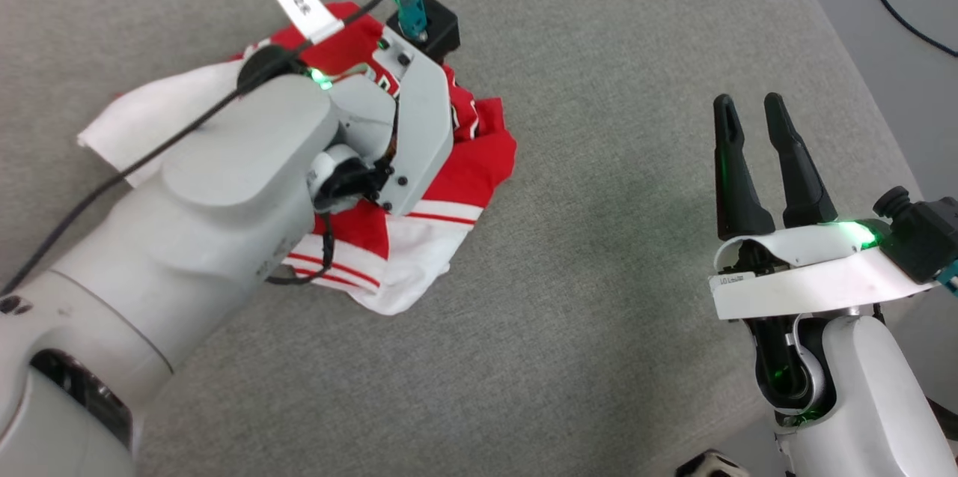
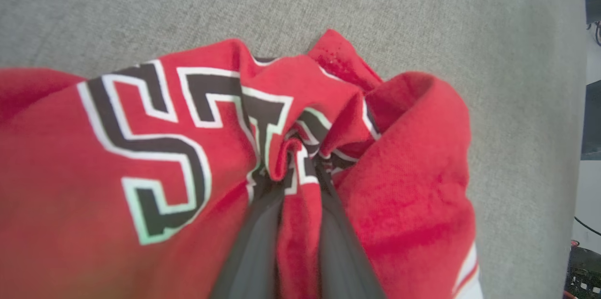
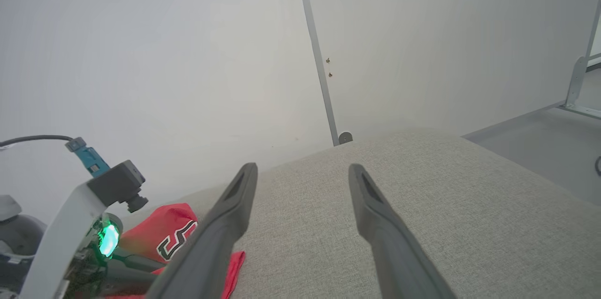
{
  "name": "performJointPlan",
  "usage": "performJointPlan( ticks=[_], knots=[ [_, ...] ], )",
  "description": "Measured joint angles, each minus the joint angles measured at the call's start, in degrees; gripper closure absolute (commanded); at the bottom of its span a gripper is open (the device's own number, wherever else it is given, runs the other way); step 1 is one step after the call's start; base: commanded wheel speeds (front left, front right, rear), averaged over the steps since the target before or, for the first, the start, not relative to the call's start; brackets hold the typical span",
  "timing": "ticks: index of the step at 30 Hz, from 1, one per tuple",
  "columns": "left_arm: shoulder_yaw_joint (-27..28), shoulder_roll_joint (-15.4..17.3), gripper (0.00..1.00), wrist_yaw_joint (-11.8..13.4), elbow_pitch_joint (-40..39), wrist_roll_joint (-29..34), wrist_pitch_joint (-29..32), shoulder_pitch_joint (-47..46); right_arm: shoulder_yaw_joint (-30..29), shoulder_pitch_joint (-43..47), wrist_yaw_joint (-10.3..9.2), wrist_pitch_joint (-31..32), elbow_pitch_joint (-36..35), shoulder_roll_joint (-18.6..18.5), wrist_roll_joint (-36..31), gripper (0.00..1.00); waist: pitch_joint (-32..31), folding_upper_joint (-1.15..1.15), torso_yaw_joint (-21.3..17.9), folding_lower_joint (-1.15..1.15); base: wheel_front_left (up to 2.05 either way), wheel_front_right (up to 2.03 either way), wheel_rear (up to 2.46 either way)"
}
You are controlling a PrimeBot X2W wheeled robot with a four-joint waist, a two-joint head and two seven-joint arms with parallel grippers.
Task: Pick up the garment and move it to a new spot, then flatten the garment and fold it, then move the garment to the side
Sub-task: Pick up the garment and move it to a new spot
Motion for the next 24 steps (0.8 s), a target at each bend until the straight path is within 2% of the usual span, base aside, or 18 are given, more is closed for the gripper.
performJointPlan(
  ticks=[8, 9, 10, 11, 12, 13, 19, 24],
  knots=[
    [0.59, 1.14, 1.0, -0.08, -0.74, 1.96, 3.07, -0.55, 0.45, -0.08, 0.01, 0.0, -0.4, 0.02, -0.02, 0.0, 2.59, 0.0, -1.93, 0.0, 0.0, 0.0, 0.0],
    [0.58, 1.33, 0.98, -0.09, -1.09, 2.3, 2.87, -0.59, 0.68, -0.29, 0.01, 0.0, -0.38, 0.03, -0.03, 0.0, 2.71, 0.0, -1.98, 0.0, 0.0, 0.0, 0.0],
    [0.56, 1.52, 0.87, -0.13, -1.14, 2.16, 2.26, -0.6, 0.88, -0.7, 0.0, 0.0, -0.36, 0.04, -0.03, 0.0, 2.74, 0.0, -2.01, 0.0, 0.0, 0.0, 0.0],
    [0.49, 1.57, 0.67, -0.26, -1.25, 1.99, 1.79, -0.6, 0.98, -1.09, 0.01, -0.01, -0.37, 0.04, -0.18, 0.0, 2.71, 0.0, -1.98, 0.0, 0.0, 0.0, 0.0],
    [0.33, 1.51, 0.24, -0.26, -1.55, 2.01, 1.13, -0.69, 0.96, -1.25, 0.01, -0.01, -0.36, 0.05, -0.45, 0.0, 2.67, 0.0, -1.84, 0.0, 0.0, 0.0, 0.0],
    [0.18, 1.3, 0.0, -0.25, -1.7, 1.88, 0.11, -0.85, 0.89, -1.22, 0.01, 0.0, -0.21, 0.05, -0.85, 0.0, 2.63, 0.0, -1.61, 0.0, 0.0, 0.0, 0.0],
    [-0.6, -0.3, 0.0, 0.01, -3.07, -1.48, -8.71, -1.74, -0.01, -1.13, 0.0, 0.0, 1.24, 0.09, -5.11, 0.0, 1.77, 0.0, 1.35, 0.0, 0.0, 0.0, 0.0],
    [0.52, -0.1, 0.0, 0.02, -5.54, -5.09, -16.68, -3.27, -0.42, -0.88, 0.01, 0.0, 2.18, 0.13, -8.91, 0.0, -0.16, 0.0, 5.35, 0.0, 0.0, 0.0, 0.0]
  ],
)
